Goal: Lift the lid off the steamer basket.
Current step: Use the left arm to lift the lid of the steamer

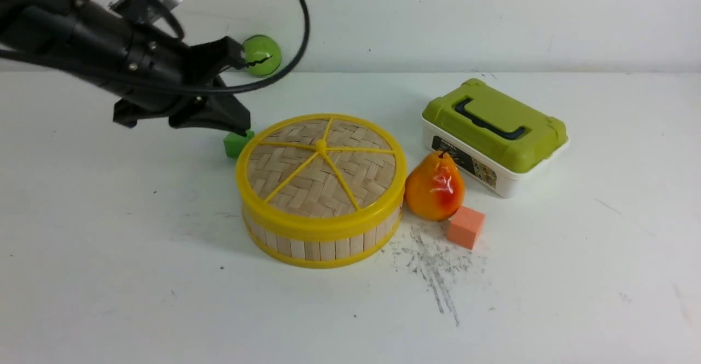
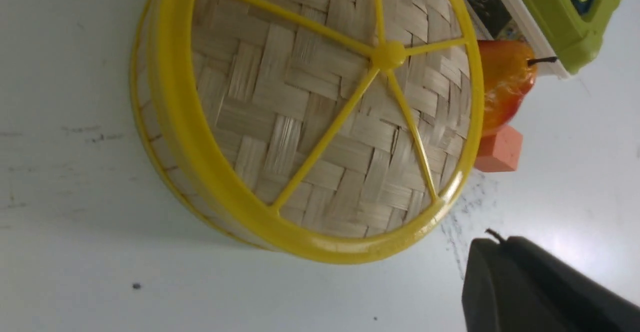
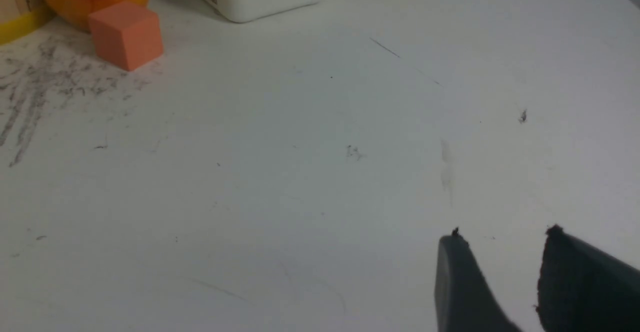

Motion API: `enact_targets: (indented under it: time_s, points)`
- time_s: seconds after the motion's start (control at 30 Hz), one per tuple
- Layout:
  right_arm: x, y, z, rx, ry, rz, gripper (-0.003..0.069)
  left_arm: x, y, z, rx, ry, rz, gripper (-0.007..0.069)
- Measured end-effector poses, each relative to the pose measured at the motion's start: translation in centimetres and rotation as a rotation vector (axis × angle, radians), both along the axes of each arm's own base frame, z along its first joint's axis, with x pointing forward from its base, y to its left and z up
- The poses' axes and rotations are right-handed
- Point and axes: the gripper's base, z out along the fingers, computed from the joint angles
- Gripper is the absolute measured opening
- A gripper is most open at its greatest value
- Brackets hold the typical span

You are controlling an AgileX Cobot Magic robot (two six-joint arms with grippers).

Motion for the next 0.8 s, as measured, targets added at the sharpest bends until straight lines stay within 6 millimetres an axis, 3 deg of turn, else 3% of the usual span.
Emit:
enact_targets:
  time_s: [0.07, 0.27, 0.37, 0.5, 0.67, 0.8]
  points:
    - [0.0, 0.0, 0.0, 0.0, 0.0, 0.0, 0.0239, 0.5, -1.1, 0.0, 0.046, -0.008, -0.012, -0.0013]
    - [0.0, 0.0, 0.0, 0.0, 0.0, 0.0, 0.0239, 4.5, -6.1, -0.6, 0.279, -0.098, -0.048, 0.0015]
    - [0.0, 0.0, 0.0, 0.0, 0.0, 0.0, 0.0239, 5.3, -7.4, -0.9, 0.347, -0.115, -0.073, 0.0066]
    - [0.0, 0.0, 0.0, 0.0, 0.0, 0.0, 0.0239, 6.5, -10.0, -1.9, 0.427, -0.146, -0.116, 0.023]
    - [0.0, 0.0, 0.0, 0.0, 0.0, 0.0, 0.0239, 7.3, -11.1, -3.1, 0.434, -0.142, -0.121, 0.0363]
    - [0.0, 0.0, 0.0, 0.0, 0.0, 0.0, 0.0239, 7.9, -11.1, -4.0, 0.456, -0.142, -0.113, 0.0387]
